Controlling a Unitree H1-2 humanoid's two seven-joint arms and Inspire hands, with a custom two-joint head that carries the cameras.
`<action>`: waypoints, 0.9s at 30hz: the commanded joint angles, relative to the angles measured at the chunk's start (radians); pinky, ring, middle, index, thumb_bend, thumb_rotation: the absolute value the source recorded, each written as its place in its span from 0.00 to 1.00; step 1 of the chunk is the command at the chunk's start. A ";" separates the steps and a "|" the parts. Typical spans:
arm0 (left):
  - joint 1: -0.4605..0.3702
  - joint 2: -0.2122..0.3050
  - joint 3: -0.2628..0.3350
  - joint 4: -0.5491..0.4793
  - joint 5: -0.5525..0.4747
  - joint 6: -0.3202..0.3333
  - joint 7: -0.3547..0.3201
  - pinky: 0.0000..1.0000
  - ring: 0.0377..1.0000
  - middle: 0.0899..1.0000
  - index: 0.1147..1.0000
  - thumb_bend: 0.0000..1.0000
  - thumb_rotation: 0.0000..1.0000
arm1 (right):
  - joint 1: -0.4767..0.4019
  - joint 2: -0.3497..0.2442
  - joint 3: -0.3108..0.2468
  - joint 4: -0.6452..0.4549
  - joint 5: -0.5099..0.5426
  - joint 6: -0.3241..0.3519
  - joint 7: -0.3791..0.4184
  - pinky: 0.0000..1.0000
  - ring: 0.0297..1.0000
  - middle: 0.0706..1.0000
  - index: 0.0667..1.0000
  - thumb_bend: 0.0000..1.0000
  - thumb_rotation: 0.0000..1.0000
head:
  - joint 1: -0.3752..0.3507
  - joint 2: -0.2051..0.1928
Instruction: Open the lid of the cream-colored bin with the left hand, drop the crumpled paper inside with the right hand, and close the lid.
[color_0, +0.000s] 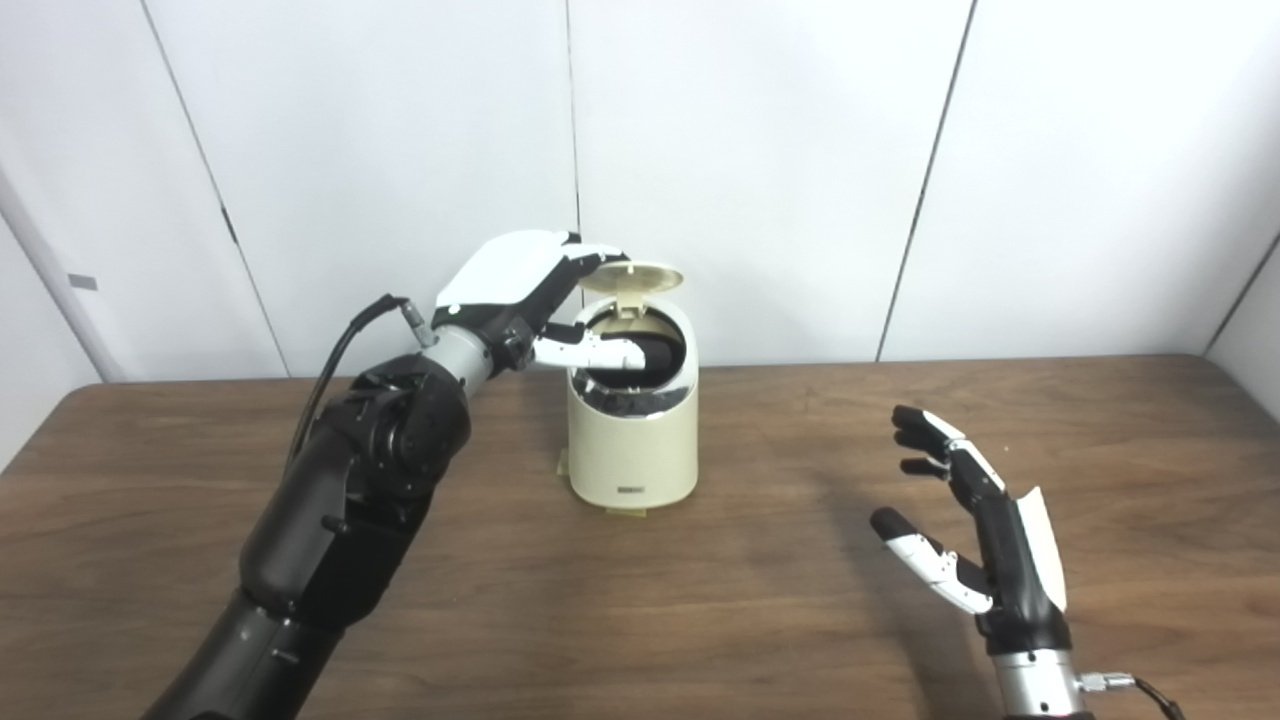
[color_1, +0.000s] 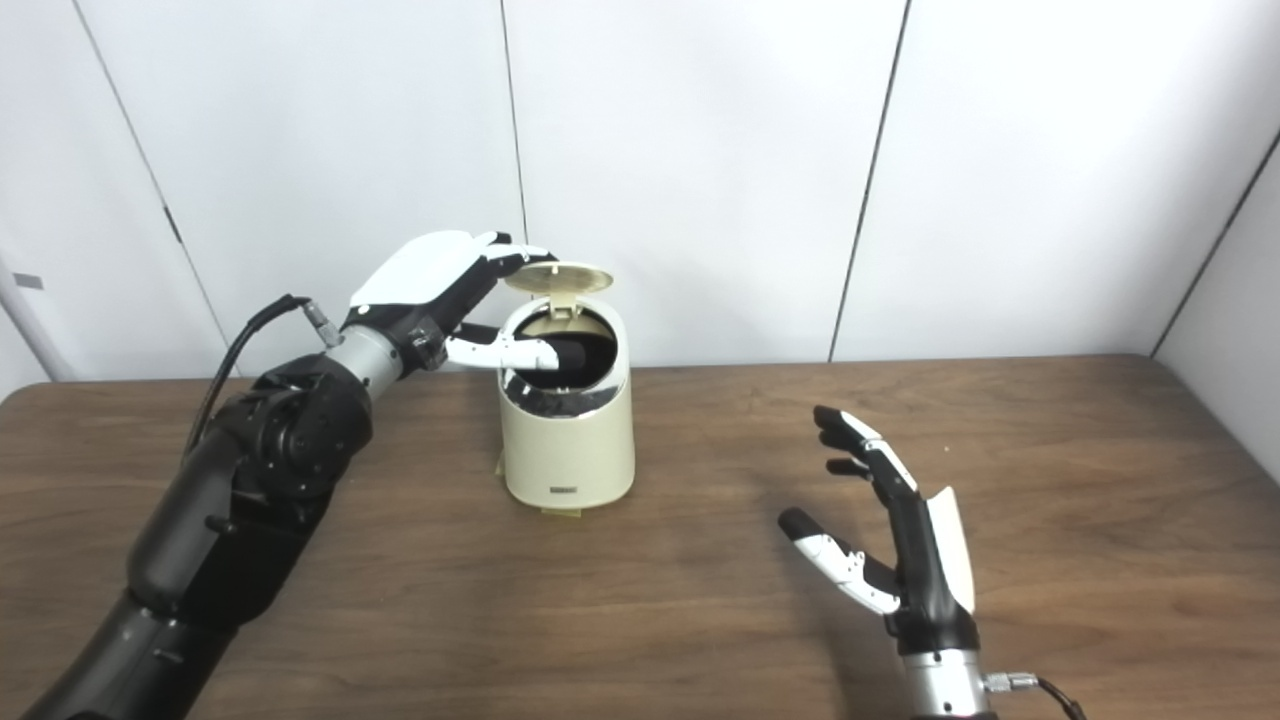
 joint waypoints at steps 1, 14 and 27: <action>-0.039 0.019 0.007 -0.012 0.008 -0.009 0.017 1.00 0.98 0.89 0.88 1.00 0.85 | 0.015 0.013 0.008 0.053 -0.008 -0.021 -0.009 0.68 0.78 0.80 0.80 0.55 0.67 | -0.001 -0.001; -0.021 0.032 0.007 -0.033 -0.006 -0.030 0.015 1.00 0.97 0.89 0.89 1.00 0.83 | 0.013 0.014 0.007 0.047 -0.022 -0.014 -0.014 0.68 0.78 0.80 0.80 0.54 0.69 | -0.004 0.006; 0.029 0.042 0.006 -0.077 -0.011 -0.055 0.016 1.00 0.95 0.87 0.88 1.00 0.85 | 0.012 0.013 0.006 0.046 -0.023 -0.017 -0.014 0.69 0.78 0.80 0.80 0.54 0.67 | -0.005 0.008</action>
